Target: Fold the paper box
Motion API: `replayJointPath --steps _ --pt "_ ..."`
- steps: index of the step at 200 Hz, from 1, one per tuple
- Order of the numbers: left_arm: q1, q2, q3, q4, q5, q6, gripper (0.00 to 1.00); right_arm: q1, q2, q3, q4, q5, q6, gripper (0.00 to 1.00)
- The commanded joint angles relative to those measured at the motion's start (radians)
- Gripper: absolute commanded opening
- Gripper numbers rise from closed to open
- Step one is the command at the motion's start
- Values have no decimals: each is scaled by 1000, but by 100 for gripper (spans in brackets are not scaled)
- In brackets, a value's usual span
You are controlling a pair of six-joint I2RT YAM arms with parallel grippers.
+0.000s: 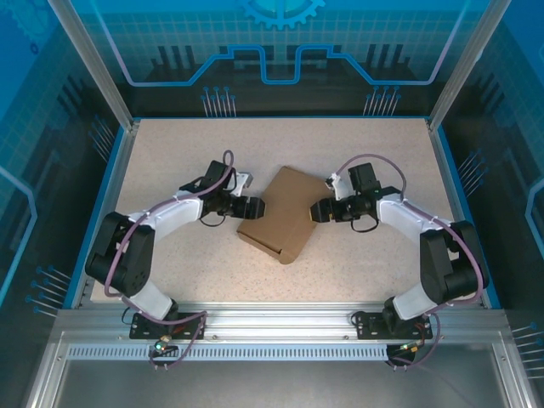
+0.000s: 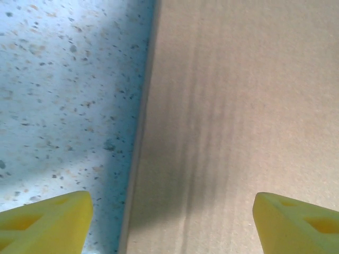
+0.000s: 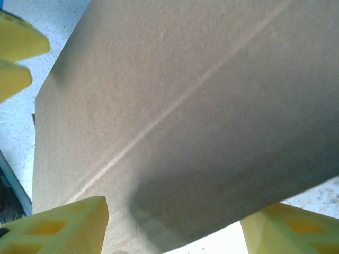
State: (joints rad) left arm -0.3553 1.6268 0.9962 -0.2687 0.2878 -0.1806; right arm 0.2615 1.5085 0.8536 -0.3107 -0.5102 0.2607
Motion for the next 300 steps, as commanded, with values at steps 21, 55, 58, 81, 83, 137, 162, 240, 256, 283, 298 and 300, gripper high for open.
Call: replayJointPath --steps 21,55,58,81,83,137,162,240,256,283,298,300 --pt "7 151 161 -43 48 39 81 7 -19 -95 163 -76 135 70" --pt "8 233 219 -77 67 56 76 14 28 -108 246 -106 187 70" --pt "7 238 220 -78 67 56 76 15 32 -107 251 -107 190 70" --pt "6 249 208 -66 81 51 72 18 68 -103 279 -112 202 70" --pt "6 250 204 -64 82 50 72 18 71 -102 282 -113 202 70" --pt "4 224 113 -10 97 19 64 23 144 -90 321 -119 207 67" --pt "2 200 73 19 122 -7 64 27 180 -92 350 -133 212 63" --pt "-8 156 -29 115 189 -85 65 29 188 -105 456 -188 253 48" --pt "-10 151 -44 128 199 -95 65 29 158 -104 453 -191 255 46" --pt "-19 149 -58 146 225 -113 64 28 107 -99 445 -198 264 43" --pt "-28 153 -61 159 241 -125 65 29 79 -96 436 -200 266 41" --pt "-30 154 -61 161 244 -126 65 29 76 -96 434 -199 266 41"
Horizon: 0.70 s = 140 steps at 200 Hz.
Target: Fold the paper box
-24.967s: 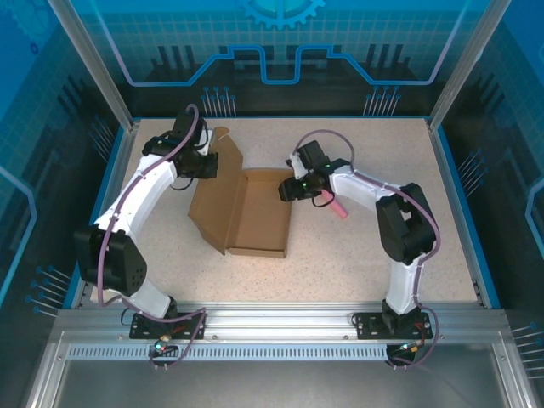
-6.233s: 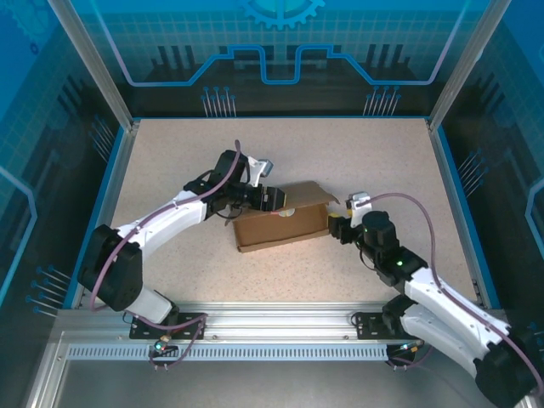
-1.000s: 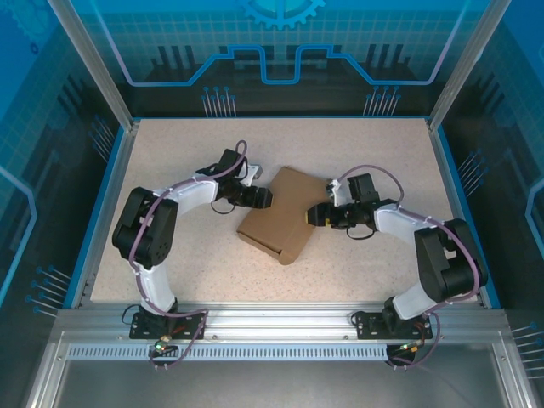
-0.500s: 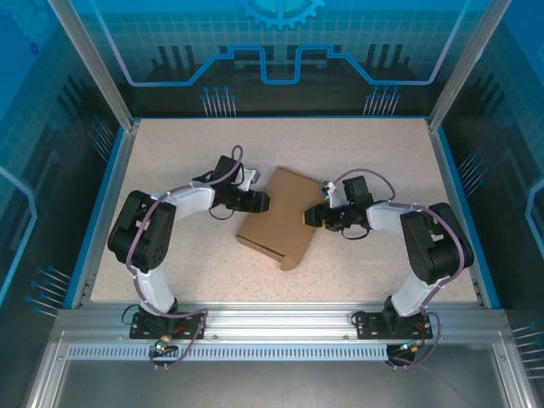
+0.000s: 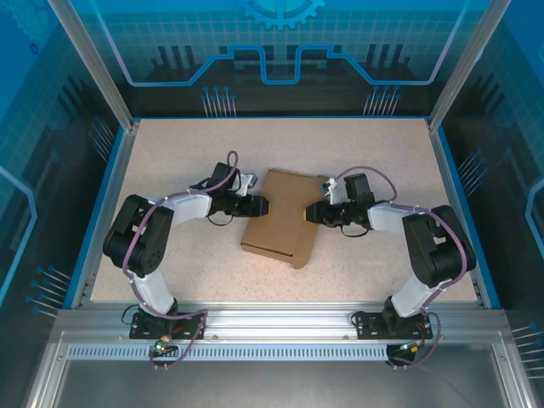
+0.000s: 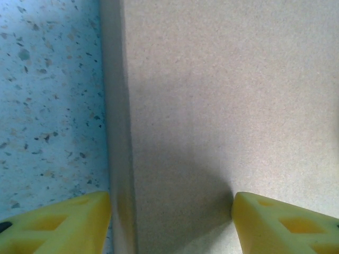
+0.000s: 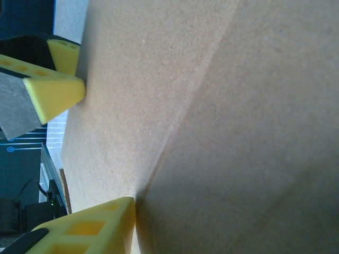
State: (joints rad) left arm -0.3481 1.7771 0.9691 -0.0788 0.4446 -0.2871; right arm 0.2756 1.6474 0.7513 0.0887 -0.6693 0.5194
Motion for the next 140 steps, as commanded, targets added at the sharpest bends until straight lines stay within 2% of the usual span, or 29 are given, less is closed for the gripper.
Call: replayJointPath --steps 1,93,140 --pt "-37 3 -33 -29 87 -20 65 15 -66 7 34 -40 7 41" --pt "-91 50 15 -5 100 -44 69 14 -275 28 -180 54 -41 39" --pt "-108 70 45 -6 105 -44 70 27 -327 53 -259 98 -48 38"
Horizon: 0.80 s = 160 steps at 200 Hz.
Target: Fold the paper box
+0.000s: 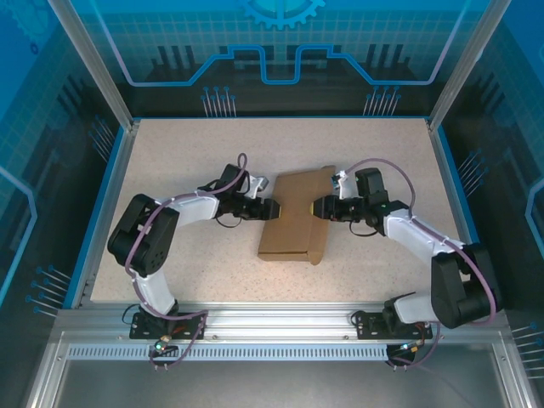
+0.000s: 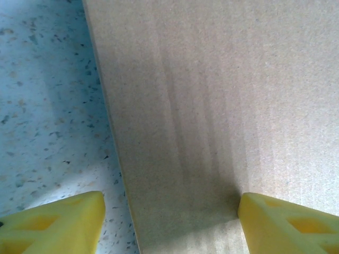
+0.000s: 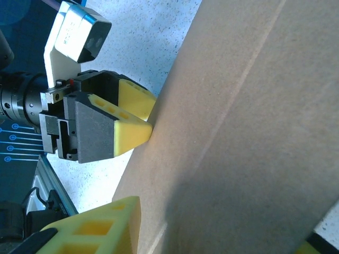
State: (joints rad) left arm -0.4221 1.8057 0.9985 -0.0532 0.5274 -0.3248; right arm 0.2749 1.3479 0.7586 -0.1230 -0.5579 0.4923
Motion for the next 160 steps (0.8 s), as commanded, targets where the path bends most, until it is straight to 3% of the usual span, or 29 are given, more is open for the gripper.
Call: replayJointPath --steps 1,160 --pt "-35 41 15 -31 23 -6 70 29 -29 46 -48 -12 -21 38" --pt "-55 117 90 -20 44 -4 71 105 -48 172 -211 108 -72 38"
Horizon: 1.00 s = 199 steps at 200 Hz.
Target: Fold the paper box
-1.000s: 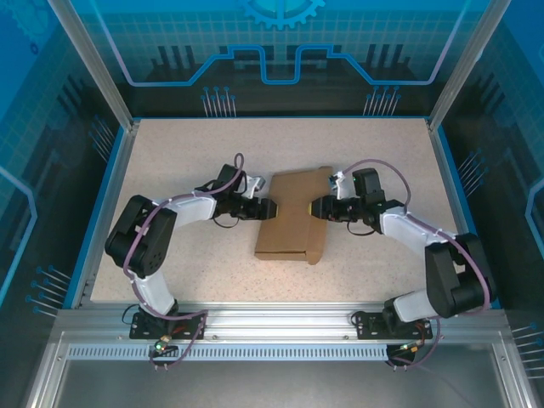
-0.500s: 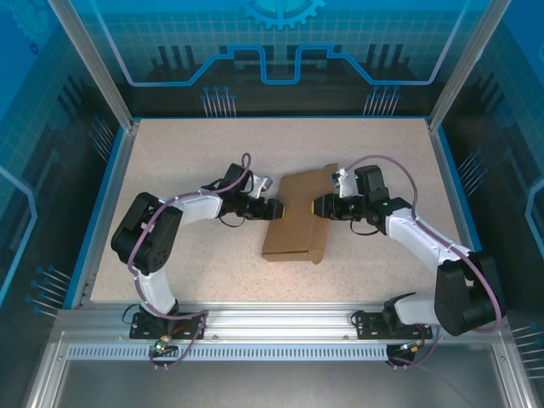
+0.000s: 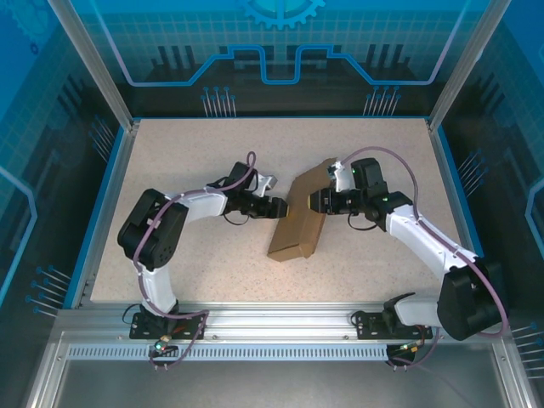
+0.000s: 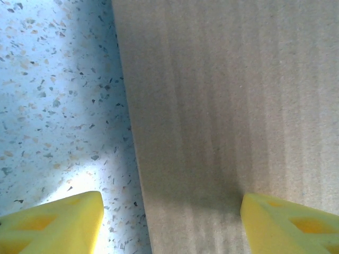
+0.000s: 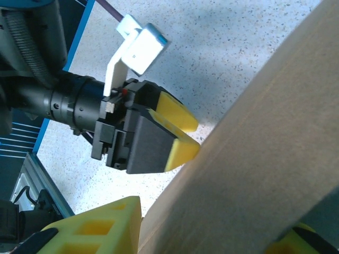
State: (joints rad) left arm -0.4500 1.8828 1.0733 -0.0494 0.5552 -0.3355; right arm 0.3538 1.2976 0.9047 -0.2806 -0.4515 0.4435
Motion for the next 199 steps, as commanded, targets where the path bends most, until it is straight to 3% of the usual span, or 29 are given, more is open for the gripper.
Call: replayJointPath --steps 1,119,199 --pt "-27 39 15 -23 16 7 72 26 2 26 -54 3 -23 38" --pt "-26 76 85 -53 7 25 72 83 64 97 -103 109 -19 39" --pt "-23 67 153 -127 -57 57 72 136 141 155 -121 220 20 36"
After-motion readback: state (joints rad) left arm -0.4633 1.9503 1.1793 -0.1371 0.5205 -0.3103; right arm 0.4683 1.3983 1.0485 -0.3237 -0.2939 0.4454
